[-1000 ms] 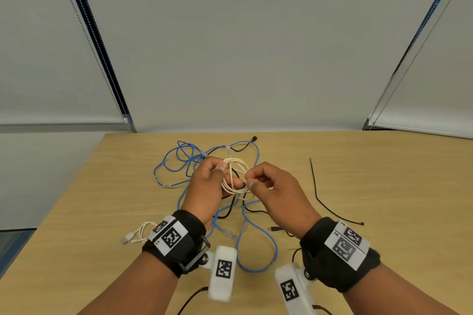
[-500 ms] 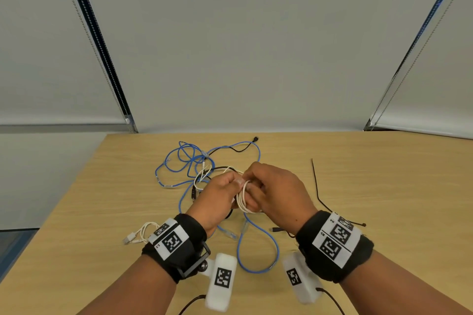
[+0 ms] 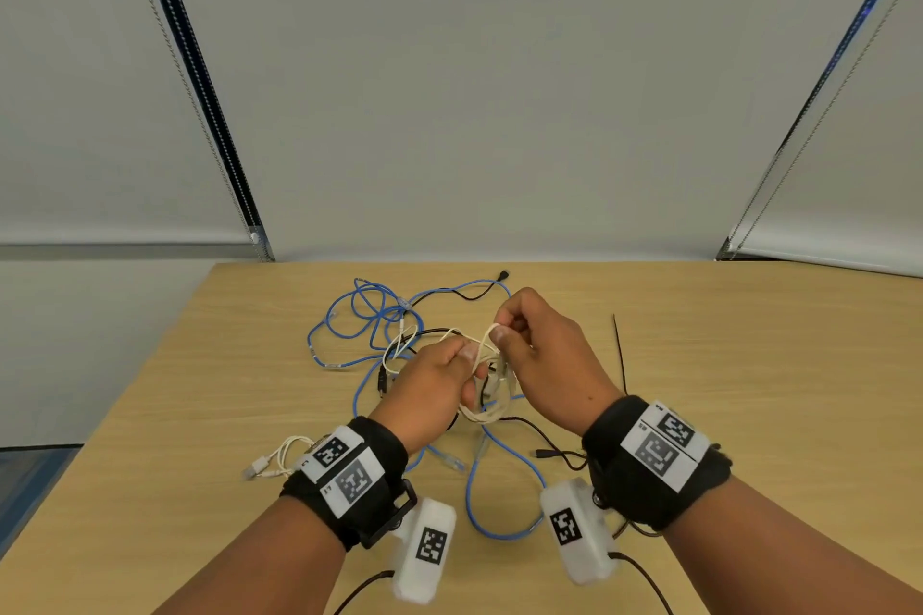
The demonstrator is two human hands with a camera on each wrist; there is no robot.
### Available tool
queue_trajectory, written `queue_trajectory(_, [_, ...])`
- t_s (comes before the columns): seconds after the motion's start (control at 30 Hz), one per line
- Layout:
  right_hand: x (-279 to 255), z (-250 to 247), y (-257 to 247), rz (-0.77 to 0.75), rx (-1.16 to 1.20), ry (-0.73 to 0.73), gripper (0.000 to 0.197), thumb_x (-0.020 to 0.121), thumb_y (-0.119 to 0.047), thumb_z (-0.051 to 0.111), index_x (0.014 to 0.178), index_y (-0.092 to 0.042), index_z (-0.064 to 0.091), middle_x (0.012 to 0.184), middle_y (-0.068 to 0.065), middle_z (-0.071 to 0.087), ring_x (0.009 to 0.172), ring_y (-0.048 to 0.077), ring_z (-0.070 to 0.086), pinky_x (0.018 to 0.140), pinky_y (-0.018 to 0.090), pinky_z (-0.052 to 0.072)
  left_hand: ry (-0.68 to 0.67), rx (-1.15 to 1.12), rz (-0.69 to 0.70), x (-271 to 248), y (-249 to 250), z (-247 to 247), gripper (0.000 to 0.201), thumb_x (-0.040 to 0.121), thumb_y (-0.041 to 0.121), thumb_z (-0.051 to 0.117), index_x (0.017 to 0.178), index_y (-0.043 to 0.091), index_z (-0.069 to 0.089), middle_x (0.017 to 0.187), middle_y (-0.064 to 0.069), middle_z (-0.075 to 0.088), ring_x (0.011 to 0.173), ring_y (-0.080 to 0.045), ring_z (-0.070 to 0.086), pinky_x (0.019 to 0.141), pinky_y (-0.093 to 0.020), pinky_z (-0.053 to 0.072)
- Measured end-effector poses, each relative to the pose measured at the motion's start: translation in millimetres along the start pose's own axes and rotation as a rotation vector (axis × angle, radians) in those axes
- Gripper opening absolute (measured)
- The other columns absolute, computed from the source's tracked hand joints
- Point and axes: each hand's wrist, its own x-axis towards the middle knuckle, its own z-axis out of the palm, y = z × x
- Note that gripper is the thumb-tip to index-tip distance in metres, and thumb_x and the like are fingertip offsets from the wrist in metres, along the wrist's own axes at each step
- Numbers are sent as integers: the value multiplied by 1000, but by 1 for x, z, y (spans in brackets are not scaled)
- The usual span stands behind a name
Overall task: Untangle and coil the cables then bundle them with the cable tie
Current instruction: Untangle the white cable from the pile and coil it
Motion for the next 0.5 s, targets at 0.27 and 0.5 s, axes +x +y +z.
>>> queue_trajectory(0.27, [11,-20,15,41,-67,26,11,94,-20,66,87,-26,60,79,-8,65,69,10,59,67,30,53,-161,-238,16,-11,-11,-3,36,108,17,40,94,-11,57,70,13,66,70,-10,58,73,-26,48])
queue_trajectory(0.5, [11,-12,21,166,275,28,9,93,-12,68,87,-16,63,80,10,69,63,9,63,53,27,53,-168,-315,12,-9,-4,-2,24,105,8,46,87,10,61,77,3,66,73,-11,64,72,-27,57])
